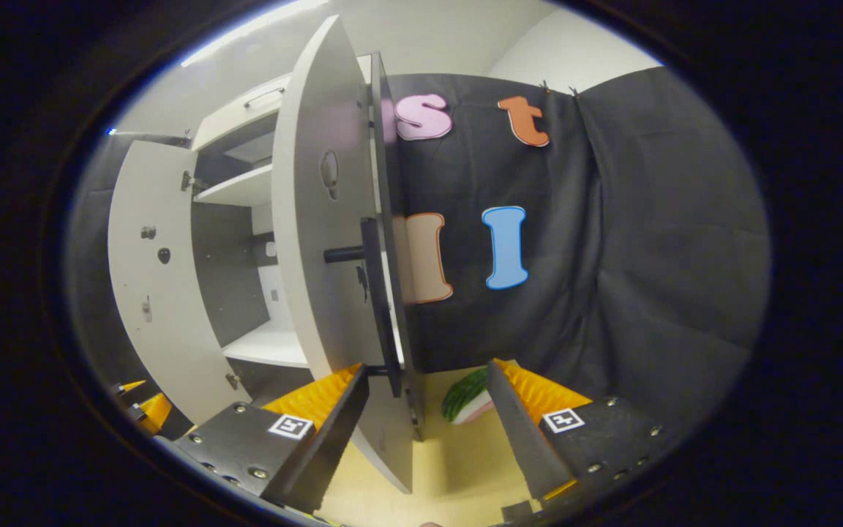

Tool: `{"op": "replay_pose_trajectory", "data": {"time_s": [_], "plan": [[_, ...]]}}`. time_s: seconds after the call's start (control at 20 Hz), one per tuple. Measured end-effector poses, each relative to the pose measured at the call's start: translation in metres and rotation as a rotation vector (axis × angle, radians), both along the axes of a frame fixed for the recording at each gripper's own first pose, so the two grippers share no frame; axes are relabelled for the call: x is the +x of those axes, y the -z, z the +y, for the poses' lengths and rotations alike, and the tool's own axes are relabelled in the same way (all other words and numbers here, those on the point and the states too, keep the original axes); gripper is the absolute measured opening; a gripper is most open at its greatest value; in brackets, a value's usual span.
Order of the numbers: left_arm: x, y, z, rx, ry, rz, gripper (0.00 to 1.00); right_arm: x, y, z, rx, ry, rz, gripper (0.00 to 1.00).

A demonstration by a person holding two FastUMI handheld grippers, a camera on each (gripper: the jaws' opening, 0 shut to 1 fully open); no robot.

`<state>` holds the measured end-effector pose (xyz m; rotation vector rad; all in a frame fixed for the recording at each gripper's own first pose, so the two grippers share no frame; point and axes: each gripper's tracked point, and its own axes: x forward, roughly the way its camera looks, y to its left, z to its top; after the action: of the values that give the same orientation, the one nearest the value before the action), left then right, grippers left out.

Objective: Grasp the bottle in the cabinet with the left hand and place it on the coaster, then close the right door with the right hand and the left door with the left hand.

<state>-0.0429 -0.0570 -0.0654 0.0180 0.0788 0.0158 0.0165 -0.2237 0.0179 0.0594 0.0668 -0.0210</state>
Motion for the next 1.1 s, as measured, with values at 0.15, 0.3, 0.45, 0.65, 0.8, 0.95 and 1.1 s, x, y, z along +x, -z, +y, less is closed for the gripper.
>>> {"op": "replay_pose_trajectory", "data": {"time_s": [0.15,0.3,0.45,0.65,0.8,0.95,1.1], "plan": [[-0.002,-0.003,0.005,0.002,-0.006,-0.002,0.88,0.000,0.000,0.007,0.015,-0.012,0.006,0.98],[-0.006,-0.004,0.009,-0.007,-0.012,-0.002,0.88,0.001,0.002,0.022,0.003,-0.037,0.008,0.98],[-0.008,-0.007,0.015,-0.018,-0.019,-0.005,0.88,0.004,0.003,0.044,0.002,-0.083,0.009,0.98],[-0.010,-0.007,0.027,-0.023,-0.035,-0.001,0.88,0.012,0.002,0.080,-0.008,-0.160,-0.001,0.98],[-0.012,-0.006,0.041,-0.028,-0.063,0.001,0.88,0.022,0.005,0.102,-0.003,-0.191,-0.002,0.98],[-0.013,-0.003,0.052,-0.031,-0.080,0.007,0.88,0.033,0.006,0.117,0.010,-0.204,0.000,0.98],[-0.014,-0.002,0.057,-0.042,-0.085,0.013,0.88,0.042,0.008,0.138,0.023,-0.232,0.000,0.98]]}}
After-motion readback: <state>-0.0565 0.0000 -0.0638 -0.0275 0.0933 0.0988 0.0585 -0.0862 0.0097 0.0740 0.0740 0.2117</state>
